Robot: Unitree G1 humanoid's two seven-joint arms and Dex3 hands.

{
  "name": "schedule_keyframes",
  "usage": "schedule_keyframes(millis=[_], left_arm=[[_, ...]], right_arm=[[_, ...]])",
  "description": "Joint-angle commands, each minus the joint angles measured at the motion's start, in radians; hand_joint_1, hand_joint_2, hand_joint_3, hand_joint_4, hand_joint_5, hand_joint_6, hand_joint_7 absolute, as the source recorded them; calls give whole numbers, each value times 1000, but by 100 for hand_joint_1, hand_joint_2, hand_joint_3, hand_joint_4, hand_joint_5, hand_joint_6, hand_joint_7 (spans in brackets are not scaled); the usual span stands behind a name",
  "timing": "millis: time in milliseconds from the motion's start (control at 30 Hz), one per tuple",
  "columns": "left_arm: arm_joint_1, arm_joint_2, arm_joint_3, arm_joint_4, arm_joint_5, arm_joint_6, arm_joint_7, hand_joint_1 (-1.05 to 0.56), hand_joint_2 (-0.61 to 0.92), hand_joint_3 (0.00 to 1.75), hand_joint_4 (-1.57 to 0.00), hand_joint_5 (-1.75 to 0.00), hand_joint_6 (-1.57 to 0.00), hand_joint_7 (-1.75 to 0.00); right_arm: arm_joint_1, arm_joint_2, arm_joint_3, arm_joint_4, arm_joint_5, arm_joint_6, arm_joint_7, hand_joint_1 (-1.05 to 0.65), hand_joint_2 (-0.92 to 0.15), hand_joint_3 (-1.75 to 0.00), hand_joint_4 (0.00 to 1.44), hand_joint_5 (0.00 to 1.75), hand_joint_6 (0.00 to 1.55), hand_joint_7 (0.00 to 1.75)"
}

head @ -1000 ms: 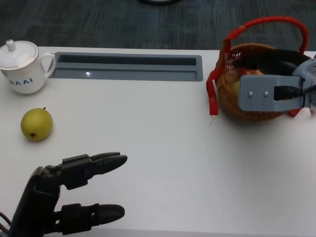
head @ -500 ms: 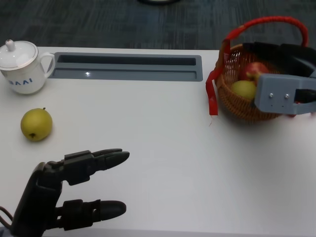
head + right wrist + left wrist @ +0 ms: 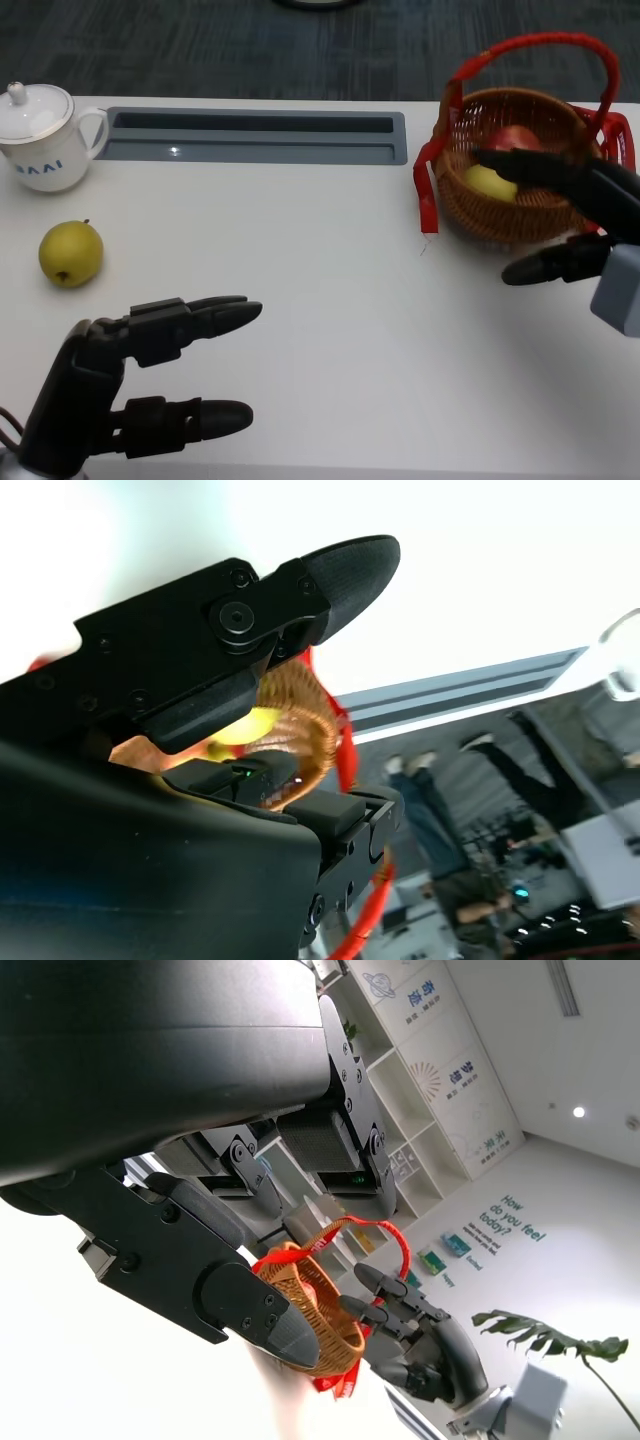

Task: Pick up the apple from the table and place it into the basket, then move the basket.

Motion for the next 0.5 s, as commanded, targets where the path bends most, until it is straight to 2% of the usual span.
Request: schedule_keyframes(millis=[33, 233, 500], left_arm=[[-14, 17, 3, 12, -19, 10, -9, -48, 69, 0, -87, 0, -85, -1], [-33, 24, 0, 21, -30, 19, -19, -46, 68, 0, -87, 0, -86, -1], [-59, 36, -2, 42, -56, 12, -44, -44, 67, 0, -87, 0, -85, 0]], right_arm=[[59, -20, -28, -55, 51, -63, 23, -74, -78, -1, 51, 2, 43, 2], [176, 23, -69, -166, 208, -139, 136, -72, -77, 0, 56, 2, 48, 2], [289, 122, -70, -311, 391, -170, 276, -59, -79, -1, 66, 2, 58, 2]])
